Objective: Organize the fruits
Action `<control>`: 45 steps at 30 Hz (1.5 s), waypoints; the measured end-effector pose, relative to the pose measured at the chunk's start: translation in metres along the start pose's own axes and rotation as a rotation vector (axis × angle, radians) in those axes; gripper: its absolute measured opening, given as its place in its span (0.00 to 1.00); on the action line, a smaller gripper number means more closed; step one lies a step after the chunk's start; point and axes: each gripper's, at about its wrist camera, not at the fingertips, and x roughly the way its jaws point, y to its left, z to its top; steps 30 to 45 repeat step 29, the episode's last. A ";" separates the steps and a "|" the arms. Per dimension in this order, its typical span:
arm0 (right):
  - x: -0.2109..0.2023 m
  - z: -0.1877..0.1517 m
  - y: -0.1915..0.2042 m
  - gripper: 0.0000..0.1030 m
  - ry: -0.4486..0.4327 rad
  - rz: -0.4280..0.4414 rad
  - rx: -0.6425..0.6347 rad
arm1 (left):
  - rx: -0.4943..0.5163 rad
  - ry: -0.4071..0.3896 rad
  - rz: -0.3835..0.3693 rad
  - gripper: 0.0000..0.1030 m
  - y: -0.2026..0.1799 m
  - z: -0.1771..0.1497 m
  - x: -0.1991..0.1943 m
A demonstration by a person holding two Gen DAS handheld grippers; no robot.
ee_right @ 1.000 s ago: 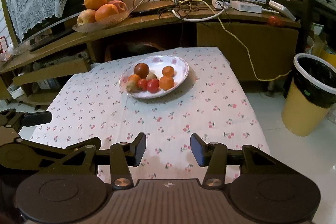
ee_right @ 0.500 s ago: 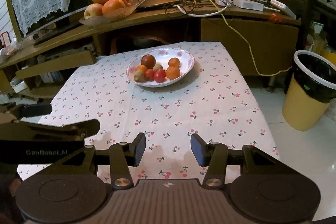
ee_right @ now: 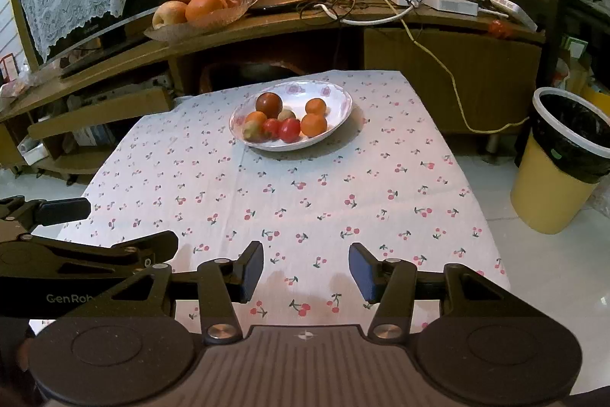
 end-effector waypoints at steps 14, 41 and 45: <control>0.001 -0.003 0.000 0.51 0.010 -0.002 -0.002 | -0.001 0.005 0.000 1.00 -0.001 -0.003 0.000; 0.004 -0.005 0.000 0.51 0.013 0.001 0.002 | -0.003 0.005 0.030 1.00 0.000 -0.005 0.003; 0.004 -0.005 0.000 0.51 0.013 0.001 0.002 | -0.003 0.005 0.030 1.00 0.000 -0.005 0.003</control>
